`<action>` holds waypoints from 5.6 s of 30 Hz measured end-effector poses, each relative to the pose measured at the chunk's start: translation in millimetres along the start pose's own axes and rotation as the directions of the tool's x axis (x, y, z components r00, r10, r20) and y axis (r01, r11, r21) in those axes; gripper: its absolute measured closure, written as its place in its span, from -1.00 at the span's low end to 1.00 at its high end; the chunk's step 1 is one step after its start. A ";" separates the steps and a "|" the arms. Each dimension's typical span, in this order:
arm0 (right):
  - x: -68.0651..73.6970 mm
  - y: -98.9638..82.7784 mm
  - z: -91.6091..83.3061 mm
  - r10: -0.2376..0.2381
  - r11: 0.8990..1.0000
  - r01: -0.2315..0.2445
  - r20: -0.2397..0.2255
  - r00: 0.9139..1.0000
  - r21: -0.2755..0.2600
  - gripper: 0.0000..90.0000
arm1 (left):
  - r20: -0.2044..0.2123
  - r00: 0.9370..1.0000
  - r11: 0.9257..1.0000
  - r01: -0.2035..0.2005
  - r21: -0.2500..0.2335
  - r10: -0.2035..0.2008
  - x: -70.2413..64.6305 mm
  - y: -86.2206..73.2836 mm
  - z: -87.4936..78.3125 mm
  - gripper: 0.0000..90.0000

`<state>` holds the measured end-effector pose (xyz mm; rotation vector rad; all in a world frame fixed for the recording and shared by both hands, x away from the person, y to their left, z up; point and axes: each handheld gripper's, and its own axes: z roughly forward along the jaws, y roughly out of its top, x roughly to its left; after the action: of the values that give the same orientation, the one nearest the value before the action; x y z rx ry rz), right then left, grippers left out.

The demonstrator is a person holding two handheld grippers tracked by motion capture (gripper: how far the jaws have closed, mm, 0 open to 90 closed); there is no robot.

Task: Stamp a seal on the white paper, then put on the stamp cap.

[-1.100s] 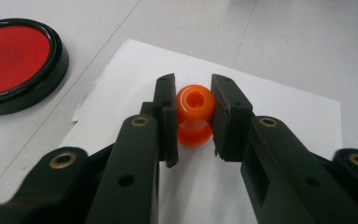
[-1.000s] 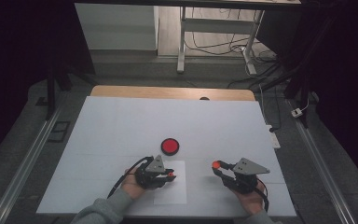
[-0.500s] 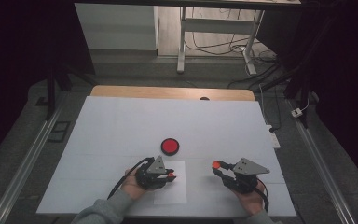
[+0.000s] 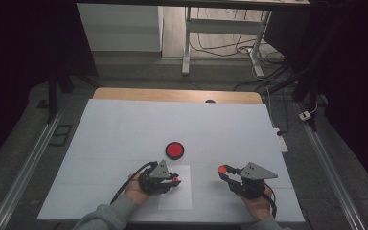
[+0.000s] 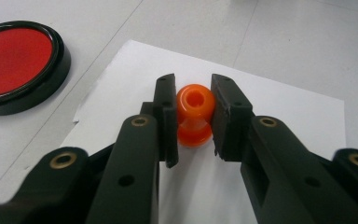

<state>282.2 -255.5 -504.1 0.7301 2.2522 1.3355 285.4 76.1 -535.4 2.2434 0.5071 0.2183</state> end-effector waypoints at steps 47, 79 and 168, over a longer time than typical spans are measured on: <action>0.0 1.3 1.5 -0.006 1.000 0.006 -0.009 1.000 -0.005 0.44 | 0.082 0.974 0.927 0.226 -0.299 -0.211 27.0 21.6 -70.2 0.61; -0.4 1.9 4.2 -0.011 1.000 0.011 -0.016 1.000 -0.012 0.44 | 0.069 0.979 0.936 0.203 -0.289 -0.191 27.3 29.4 -81.3 0.61; 62.6 38.5 78.0 -0.036 0.999 0.029 -0.222 0.974 -0.032 0.44 | 0.098 0.978 0.944 0.204 -0.261 -0.184 23.3 32.0 -67.3 0.61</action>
<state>288.6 -148.7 -510.5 0.5547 2.4002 1.4958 294.4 113.0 -467.1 1.9149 0.6170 0.0966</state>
